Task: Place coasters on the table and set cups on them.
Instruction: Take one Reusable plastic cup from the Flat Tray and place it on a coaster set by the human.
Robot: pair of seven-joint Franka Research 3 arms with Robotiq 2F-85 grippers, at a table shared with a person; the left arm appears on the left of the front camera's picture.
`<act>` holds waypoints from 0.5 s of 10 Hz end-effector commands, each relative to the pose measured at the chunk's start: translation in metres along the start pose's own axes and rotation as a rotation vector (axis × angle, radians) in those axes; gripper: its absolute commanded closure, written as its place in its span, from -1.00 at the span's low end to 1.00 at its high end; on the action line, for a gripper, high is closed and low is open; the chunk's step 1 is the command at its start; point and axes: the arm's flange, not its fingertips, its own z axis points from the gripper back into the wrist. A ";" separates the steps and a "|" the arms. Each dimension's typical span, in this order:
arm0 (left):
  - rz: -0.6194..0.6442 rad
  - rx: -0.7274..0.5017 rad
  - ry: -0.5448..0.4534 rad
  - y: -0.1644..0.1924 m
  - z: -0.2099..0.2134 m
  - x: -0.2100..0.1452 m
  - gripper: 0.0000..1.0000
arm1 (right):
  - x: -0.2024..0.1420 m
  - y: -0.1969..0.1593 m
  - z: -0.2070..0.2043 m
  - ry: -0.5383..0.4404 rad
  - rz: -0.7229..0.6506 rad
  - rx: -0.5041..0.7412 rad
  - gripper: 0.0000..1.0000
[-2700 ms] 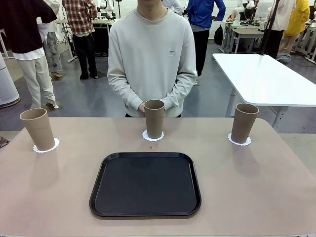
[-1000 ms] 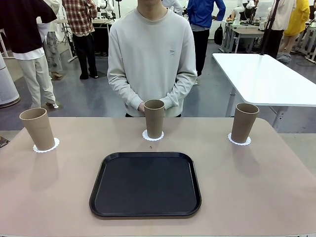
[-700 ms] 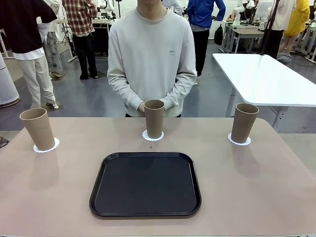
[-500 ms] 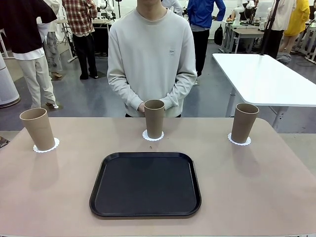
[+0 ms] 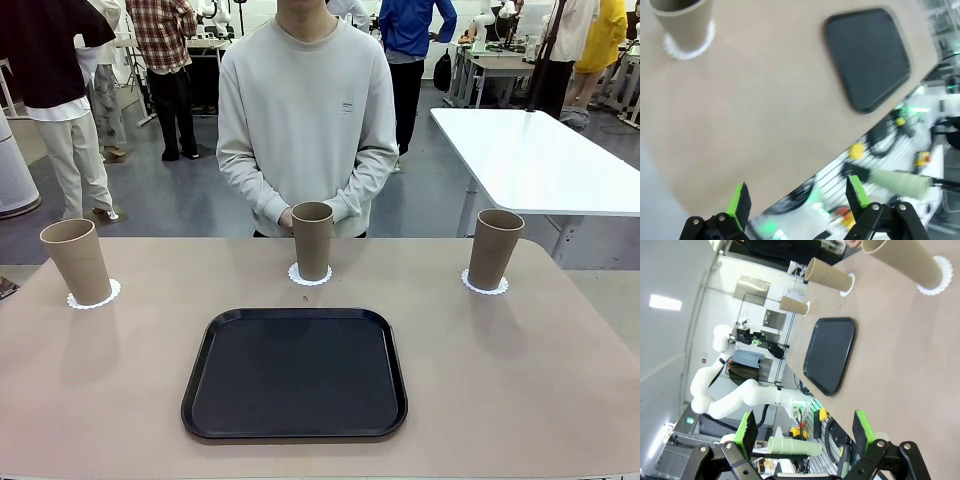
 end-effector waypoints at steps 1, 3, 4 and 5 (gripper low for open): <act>0.010 -0.308 -0.095 0.037 0.011 0.007 -1.00 | -0.002 0.000 0.000 -0.005 0.003 0.008 -1.00; 0.031 -0.389 -0.114 0.072 0.031 0.006 -1.00 | -0.002 0.000 0.000 -0.005 0.003 0.008 -1.00; 0.061 -0.421 -0.152 0.095 0.044 -0.003 -1.00 | -0.002 0.000 0.000 -0.005 0.003 0.008 -1.00; 0.093 -0.444 -0.183 0.117 0.058 -0.012 -1.00 | -0.002 0.000 0.000 -0.005 0.003 0.008 -1.00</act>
